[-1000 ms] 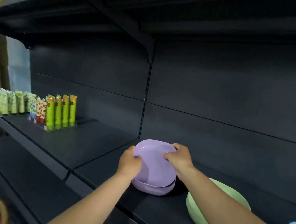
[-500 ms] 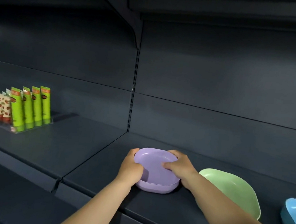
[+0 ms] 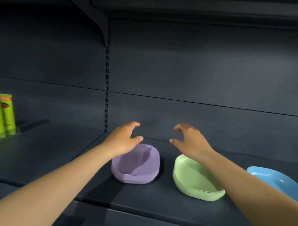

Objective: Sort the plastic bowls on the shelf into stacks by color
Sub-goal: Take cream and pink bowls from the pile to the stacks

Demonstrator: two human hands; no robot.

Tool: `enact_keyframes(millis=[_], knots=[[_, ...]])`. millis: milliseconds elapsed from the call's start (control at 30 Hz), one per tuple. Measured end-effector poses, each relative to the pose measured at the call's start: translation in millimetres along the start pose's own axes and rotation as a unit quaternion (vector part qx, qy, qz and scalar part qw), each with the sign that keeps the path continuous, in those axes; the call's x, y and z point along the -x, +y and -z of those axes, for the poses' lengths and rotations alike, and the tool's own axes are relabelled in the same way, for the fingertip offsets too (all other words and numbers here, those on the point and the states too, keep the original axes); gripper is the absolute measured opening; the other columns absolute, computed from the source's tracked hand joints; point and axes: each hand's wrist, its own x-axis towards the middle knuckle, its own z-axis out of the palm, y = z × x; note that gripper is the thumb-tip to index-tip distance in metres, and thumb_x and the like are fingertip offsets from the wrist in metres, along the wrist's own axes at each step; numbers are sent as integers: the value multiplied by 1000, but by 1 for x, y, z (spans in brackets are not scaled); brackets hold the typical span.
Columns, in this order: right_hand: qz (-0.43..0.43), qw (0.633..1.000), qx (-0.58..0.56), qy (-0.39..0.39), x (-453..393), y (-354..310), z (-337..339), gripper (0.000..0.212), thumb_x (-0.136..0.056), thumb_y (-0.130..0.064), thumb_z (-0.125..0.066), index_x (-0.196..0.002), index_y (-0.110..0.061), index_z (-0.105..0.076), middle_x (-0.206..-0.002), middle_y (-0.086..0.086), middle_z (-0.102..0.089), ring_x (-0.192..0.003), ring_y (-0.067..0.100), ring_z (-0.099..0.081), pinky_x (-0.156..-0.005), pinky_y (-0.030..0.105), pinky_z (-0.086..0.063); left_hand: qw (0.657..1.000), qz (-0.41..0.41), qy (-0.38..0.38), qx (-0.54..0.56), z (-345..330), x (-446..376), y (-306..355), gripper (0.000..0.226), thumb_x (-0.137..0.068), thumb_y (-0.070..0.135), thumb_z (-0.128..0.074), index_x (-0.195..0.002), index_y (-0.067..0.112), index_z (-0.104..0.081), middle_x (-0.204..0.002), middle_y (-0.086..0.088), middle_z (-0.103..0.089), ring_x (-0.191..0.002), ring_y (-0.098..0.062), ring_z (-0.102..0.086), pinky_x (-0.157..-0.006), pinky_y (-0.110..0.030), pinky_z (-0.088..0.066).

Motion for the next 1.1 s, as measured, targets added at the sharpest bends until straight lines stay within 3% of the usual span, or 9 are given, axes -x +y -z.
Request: enact_keyframes(millis=[133,300,533,833,1100], knots=[[8,989,146,-10,31,34,52,57,-88,-45,-59,-137,-21,-42,-139,4,-44,-133,27,-34,-109,41,-32,993,-79,-58,-62,-11,-5,53,58,-93,42,-51,-145,26,-31,-152,5,-29,-140,-15,-28,-110,-33,-28],[-31,968,249,-6,73,96,112,65,-86,-55,-55,-140,-23,-39,-141,3,-40,-131,26,-33,-106,43,-30,982,-141,-87,-96,-47,-1,130,61,-91,46,-52,-144,26,-30,-151,5,-30,-138,-16,-30,-108,-33,-30],[-75,954,291,3,148,204,199,69,-85,-58,-54,-142,-24,-35,-142,1,-39,-131,26,-32,-106,42,-29,949,-224,-103,-196,-116,26,263,68,-91,55,-46,-147,25,-23,-151,1,-27,-140,-20,-23,-110,-36,-26],[-104,937,332,-7,271,365,324,68,-87,-60,-49,-144,-28,-30,-144,-4,-36,-134,21,-29,-108,39,-27,943,-255,-129,-168,-254,69,461,63,-93,49,-45,-146,22,-24,-148,-2,-30,-137,-23,-28,-106,-38,-31],[-170,942,290,12,367,482,414,65,-86,-54,-55,-141,-28,-34,-142,-6,-38,-133,20,-32,-108,38,-27,935,-288,-145,-148,-354,104,611,59,-93,47,-46,-143,21,-30,-145,-4,-34,-134,-24,-32,-103,-38,-33]])
